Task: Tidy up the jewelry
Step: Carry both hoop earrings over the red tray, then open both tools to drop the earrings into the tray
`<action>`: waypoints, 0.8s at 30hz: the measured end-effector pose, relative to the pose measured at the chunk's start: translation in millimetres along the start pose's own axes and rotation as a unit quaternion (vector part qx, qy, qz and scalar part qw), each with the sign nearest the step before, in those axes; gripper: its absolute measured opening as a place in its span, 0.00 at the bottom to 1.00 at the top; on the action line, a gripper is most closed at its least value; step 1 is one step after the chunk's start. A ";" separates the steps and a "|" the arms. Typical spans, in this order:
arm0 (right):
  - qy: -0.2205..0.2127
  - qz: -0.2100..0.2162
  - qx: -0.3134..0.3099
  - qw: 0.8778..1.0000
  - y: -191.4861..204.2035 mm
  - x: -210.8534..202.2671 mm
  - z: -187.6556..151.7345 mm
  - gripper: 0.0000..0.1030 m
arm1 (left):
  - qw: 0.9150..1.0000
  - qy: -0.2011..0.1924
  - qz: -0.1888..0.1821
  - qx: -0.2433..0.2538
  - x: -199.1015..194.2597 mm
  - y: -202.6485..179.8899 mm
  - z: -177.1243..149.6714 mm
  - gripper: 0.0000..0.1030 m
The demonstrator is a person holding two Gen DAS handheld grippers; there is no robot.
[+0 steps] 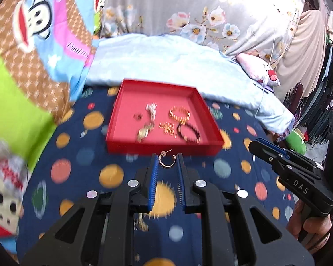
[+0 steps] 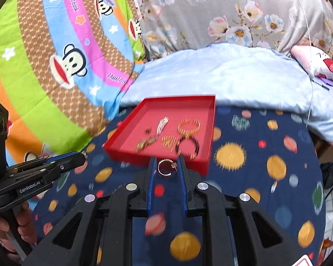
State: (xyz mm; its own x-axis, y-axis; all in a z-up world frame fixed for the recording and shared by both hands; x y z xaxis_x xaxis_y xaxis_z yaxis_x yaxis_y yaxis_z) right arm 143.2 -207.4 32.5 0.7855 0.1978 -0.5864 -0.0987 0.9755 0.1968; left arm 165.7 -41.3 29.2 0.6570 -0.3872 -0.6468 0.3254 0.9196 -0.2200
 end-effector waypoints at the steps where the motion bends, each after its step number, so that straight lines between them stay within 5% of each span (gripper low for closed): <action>1: -0.003 -0.002 -0.001 1.000 -2.0 3.7 6.0 0.16 | 1.000 -0.003 0.000 0.002 5.3 -1.3 8.9 0.15; 14: 0.010 0.008 0.019 1.000 -34.8 107.7 83.2 0.16 | 1.000 -0.014 0.017 0.015 97.4 5.2 99.1 0.15; 24: 0.071 0.012 0.028 0.997 -41.1 192.0 76.6 0.16 | 0.999 0.032 0.035 -0.015 177.3 35.4 115.3 0.15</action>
Point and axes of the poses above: each gripper's, at about its wrist camera, not at the fingertips, and x roughly the way its jaws point, y to its left, z to its top, the point moved 7 cm from there along x, roughly the way its jaws point, and after that the axes turned 1 degree about z, right-handed, at the moved point
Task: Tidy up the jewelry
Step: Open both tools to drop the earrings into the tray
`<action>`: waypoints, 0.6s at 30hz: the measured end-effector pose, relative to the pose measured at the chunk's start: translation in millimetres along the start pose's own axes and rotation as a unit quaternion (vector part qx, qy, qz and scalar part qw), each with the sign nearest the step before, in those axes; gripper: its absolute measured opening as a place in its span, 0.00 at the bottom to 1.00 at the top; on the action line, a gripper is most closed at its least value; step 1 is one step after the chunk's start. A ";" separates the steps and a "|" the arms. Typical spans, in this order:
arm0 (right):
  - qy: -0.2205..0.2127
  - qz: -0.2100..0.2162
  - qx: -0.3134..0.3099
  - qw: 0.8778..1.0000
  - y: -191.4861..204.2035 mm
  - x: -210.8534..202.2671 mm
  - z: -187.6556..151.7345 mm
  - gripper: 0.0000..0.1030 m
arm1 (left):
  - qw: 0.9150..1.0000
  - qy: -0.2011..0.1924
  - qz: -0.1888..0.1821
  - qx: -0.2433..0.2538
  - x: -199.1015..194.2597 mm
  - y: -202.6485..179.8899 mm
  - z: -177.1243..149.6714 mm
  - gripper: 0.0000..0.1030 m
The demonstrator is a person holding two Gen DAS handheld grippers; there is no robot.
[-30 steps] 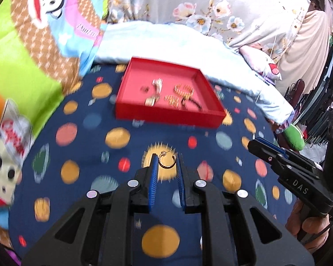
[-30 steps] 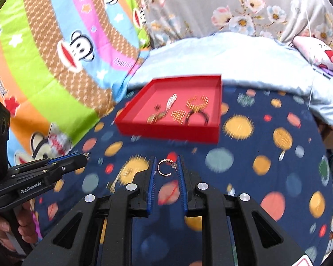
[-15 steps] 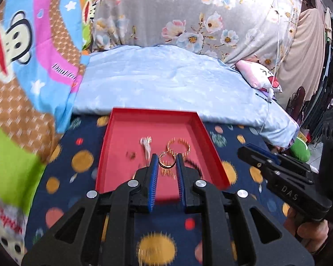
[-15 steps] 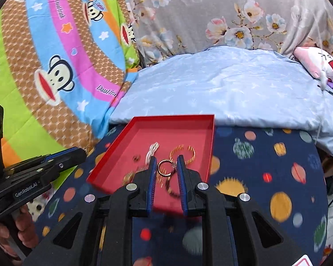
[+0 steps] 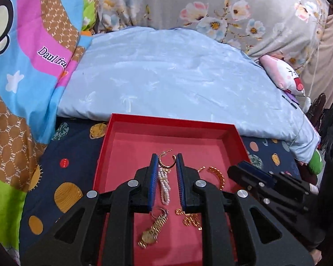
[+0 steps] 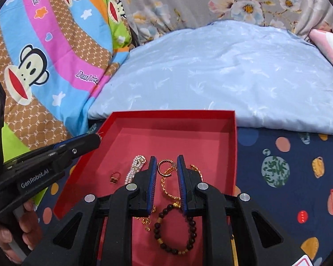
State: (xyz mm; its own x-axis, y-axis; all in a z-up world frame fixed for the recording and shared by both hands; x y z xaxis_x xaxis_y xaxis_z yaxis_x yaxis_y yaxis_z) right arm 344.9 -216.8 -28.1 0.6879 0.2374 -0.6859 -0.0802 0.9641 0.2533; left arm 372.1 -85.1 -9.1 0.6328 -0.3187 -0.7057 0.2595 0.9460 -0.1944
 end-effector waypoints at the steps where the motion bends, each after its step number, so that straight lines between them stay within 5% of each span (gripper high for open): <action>1: 0.005 0.000 0.000 1.000 -0.3 5.3 -1.1 0.16 | 1.000 0.003 0.002 0.001 5.1 1.1 0.0 0.15; 6: 0.009 -0.015 -0.008 1.000 -1.6 14.2 -3.4 0.20 | 1.000 0.013 0.009 -0.005 22.5 7.5 -3.6 0.16; 9: -0.006 -0.019 -0.007 1.000 -2.3 7.8 -0.5 0.29 | 1.000 0.007 0.022 0.000 22.6 9.3 -4.6 0.28; 18: -0.072 -0.013 -0.008 0.997 10.7 -70.8 -12.5 0.34 | 1.000 -0.027 0.014 -0.007 -29.7 4.5 -18.0 0.35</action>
Point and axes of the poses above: each gripper's, at about its wrist camera, not at the fingertips, and x roughly the way its jaws point, y to its left, z to its top, the point moved 7 cm from there along x, roughly the way its jaws point, and after that the axes turned 1 degree about z, right-handed, at the moved point
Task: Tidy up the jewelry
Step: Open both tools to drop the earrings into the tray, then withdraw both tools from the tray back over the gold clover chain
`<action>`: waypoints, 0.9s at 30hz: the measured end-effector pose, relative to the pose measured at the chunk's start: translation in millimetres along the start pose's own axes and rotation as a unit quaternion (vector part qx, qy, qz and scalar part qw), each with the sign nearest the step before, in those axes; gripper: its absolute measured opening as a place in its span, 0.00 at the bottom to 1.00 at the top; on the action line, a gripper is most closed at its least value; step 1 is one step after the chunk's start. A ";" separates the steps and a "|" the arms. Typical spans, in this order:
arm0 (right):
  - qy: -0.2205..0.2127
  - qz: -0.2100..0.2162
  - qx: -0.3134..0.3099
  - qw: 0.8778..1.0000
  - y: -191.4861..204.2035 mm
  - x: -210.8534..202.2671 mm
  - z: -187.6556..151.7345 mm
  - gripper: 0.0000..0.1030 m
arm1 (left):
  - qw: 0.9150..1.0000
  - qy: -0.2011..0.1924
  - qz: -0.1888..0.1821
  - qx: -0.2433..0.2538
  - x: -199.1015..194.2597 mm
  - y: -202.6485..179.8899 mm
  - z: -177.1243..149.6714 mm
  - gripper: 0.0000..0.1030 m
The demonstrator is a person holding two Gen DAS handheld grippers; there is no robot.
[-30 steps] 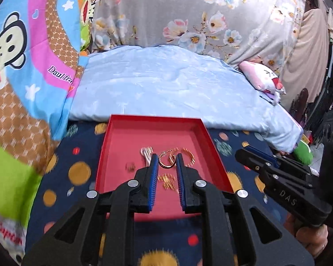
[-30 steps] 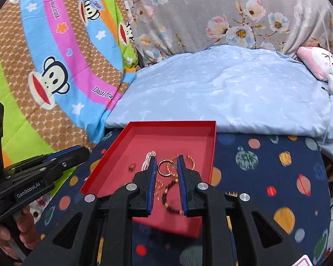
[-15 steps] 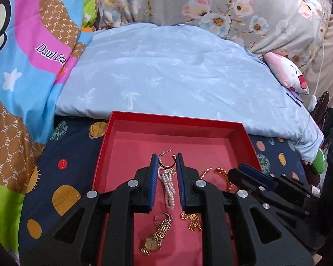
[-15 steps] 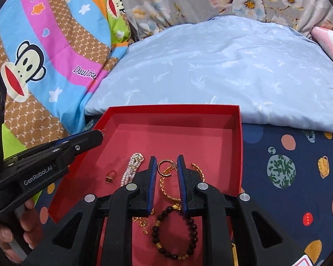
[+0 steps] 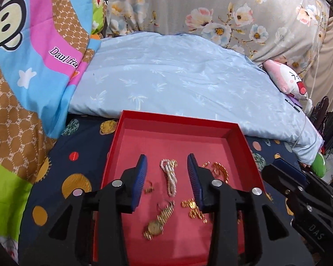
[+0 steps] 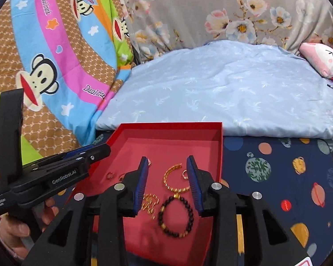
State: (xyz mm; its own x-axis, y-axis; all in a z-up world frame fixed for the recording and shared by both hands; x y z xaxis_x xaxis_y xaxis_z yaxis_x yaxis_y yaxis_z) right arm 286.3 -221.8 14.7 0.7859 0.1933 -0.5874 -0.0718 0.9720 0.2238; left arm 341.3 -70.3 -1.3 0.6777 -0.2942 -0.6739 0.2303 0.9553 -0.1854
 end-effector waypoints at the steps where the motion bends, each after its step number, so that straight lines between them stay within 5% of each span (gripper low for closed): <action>1: -0.003 0.001 0.000 1.000 2.0 -8.6 -4.1 0.35 | 1.000 -0.004 -0.002 0.001 -10.8 -2.1 -6.7 0.37; 14: 0.038 0.014 0.020 0.999 29.4 -105.8 -123.5 0.39 | 0.999 0.033 -0.020 0.015 -101.1 -11.6 -140.1 0.41; 27: 0.102 0.004 0.025 0.994 44.4 -143.6 -220.1 0.40 | 0.997 0.080 -0.006 0.001 -152.4 12.4 -241.4 0.43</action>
Point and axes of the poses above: each gripper's, at about its wrist camera, not at the fingertips, and x roughly the way its jaws point, y to its left, z to its top, the point moved 7 cm from there along x, roughly the way its jaws point, and after that the axes turned 1 degree about z, right-handed, at the moved point
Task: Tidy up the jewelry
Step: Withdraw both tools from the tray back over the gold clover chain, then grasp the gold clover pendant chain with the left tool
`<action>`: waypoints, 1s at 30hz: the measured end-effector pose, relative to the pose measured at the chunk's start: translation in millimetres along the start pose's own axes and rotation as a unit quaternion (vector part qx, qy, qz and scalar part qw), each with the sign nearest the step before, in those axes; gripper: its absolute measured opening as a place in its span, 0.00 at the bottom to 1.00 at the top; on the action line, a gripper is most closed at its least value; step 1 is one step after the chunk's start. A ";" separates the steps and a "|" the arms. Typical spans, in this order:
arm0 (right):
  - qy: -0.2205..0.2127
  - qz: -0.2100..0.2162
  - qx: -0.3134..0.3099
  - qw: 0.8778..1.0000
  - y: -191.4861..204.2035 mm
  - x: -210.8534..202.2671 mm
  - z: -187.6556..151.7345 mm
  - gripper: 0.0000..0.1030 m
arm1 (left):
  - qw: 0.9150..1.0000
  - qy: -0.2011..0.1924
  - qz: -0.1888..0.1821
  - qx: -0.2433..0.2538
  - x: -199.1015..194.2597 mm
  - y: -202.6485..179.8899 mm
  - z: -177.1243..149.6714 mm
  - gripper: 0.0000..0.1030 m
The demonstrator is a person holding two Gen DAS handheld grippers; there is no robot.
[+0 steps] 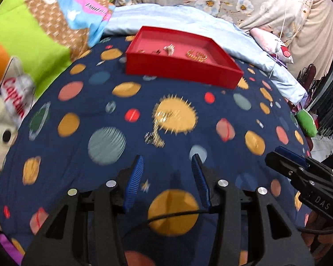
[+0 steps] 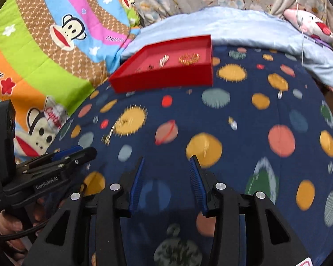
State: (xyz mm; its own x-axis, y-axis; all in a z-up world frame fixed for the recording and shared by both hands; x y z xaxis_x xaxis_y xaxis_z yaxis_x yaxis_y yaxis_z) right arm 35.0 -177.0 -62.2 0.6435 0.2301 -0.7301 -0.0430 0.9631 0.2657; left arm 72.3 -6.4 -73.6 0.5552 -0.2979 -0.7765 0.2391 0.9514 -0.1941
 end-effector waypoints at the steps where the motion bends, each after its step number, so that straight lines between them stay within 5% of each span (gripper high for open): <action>1: 0.006 0.003 -0.001 1.000 2.1 -0.5 -6.6 0.40 | 1.000 0.002 0.001 -0.002 -0.7 1.6 -3.0 0.43; 17: 0.056 0.057 -0.073 0.994 59.9 2.4 -53.6 0.40 | 0.999 0.000 0.028 -0.026 -26.8 23.4 -28.3 0.43; 30: 0.031 0.033 -0.041 0.998 40.2 -6.8 -41.7 0.40 | 1.000 -0.001 0.006 -0.029 -3.2 14.1 -2.7 0.43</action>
State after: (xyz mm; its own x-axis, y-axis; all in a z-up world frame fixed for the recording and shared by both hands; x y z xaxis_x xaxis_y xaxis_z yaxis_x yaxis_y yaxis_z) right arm -2.9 -134.1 -72.8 0.5891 0.2997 -0.7504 -0.1477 0.9530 0.2646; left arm 71.7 8.1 -75.5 0.5594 -0.2860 -0.7780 0.1862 0.9580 -0.2182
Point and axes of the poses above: each gripper's, at about its wrist camera, not at the fingertips, and x roughly the way its jaws point, y to its left, z to its top, the point moved 7 cm from there along x, roughly the way its jaws point, and after that the axes turned 1 degree about z, right-handed, at the moved point
